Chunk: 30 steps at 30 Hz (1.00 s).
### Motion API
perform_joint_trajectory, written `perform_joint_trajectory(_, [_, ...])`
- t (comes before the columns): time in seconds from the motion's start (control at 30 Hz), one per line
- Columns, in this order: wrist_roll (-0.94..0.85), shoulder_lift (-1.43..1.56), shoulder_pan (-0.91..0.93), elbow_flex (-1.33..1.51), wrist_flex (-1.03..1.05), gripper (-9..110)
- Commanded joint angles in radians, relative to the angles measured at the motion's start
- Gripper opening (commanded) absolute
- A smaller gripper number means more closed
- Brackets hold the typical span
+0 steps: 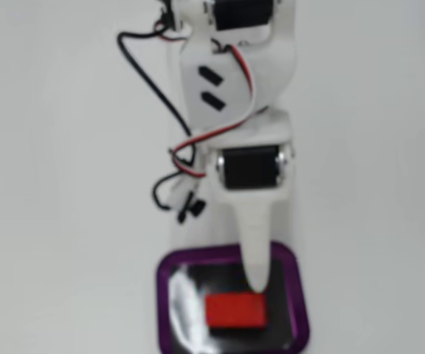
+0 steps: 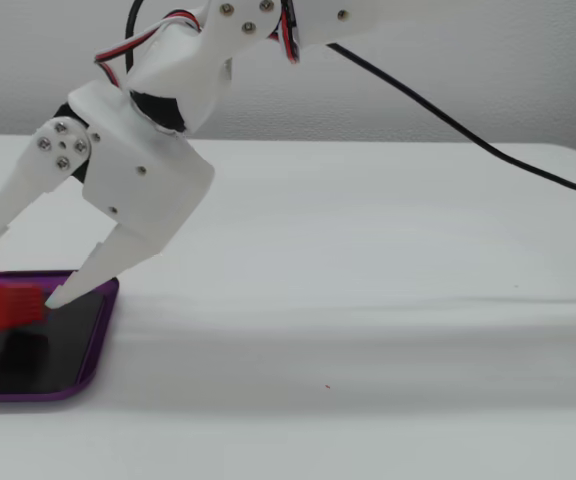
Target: Pick up the cube and place it in the box.
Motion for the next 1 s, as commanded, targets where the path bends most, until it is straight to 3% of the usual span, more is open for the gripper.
perform_joint_trajectory(0.0, [0.008, 0.023, 0.0, -0.1, 0.114, 28])
perform_joint_trajectory(0.33, [0.008, 0.098, -0.009, -0.431, 0.703, 31])
perform_joint_trajectory(0.57, [-0.003, 0.272, 0.003, -0.462, 0.91, 30])
perform_joint_trajectory(0.8, [-0.008, 0.528, 0.014, -0.107, 0.942, 30])
perform_joint_trajectory(0.97, [-0.006, 0.819, 0.014, 0.25, 0.841, 30])
